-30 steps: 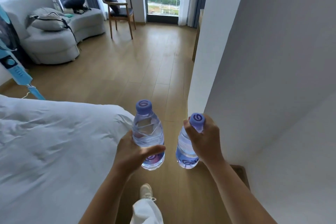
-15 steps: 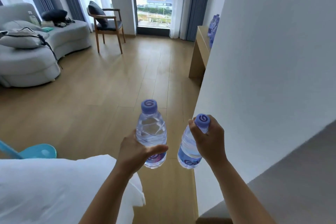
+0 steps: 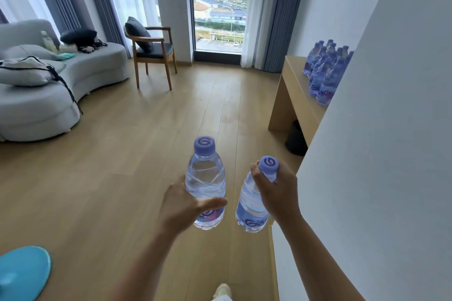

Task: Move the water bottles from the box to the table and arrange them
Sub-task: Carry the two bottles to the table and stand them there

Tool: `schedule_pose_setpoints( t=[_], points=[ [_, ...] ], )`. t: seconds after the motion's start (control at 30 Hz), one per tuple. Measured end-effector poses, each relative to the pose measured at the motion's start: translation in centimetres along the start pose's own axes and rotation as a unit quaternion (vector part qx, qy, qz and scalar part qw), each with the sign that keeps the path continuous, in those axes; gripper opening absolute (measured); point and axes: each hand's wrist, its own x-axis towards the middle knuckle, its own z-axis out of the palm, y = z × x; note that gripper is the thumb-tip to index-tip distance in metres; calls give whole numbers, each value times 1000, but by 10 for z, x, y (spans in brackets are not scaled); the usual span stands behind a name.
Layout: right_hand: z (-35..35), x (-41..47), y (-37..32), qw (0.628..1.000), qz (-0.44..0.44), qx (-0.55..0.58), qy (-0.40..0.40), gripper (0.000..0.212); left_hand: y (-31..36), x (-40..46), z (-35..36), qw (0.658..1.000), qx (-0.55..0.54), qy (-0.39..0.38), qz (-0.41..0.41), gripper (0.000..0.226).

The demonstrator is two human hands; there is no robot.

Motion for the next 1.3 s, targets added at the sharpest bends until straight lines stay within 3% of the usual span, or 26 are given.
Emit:
schedule_pose_setpoints(
  t=[0.2,0.5,0.63,0.9,1.13,1.3],
  points=[
    [55,175,45,1000,-2,8,10,18,44,176,17,1000,-7,21,13,62],
    [105,320,118,999,32,10,13,18,62,361,55,999,-51,-4,-6,65],
    [133,399,156,996,64,25,56,31,73,464,79,998,-47,-43,9,58],
    [166,569,207,988,73,-21,132,19,120,671,129,990,-26,-133,39,60],
    [160,676,260,973,103,-68,197,18,147,794,197,976,-12,-212,47,52],
    [139,752,303,968,122,-36,215,24,157,876,258,969,7,-244,49,55]
  ],
)
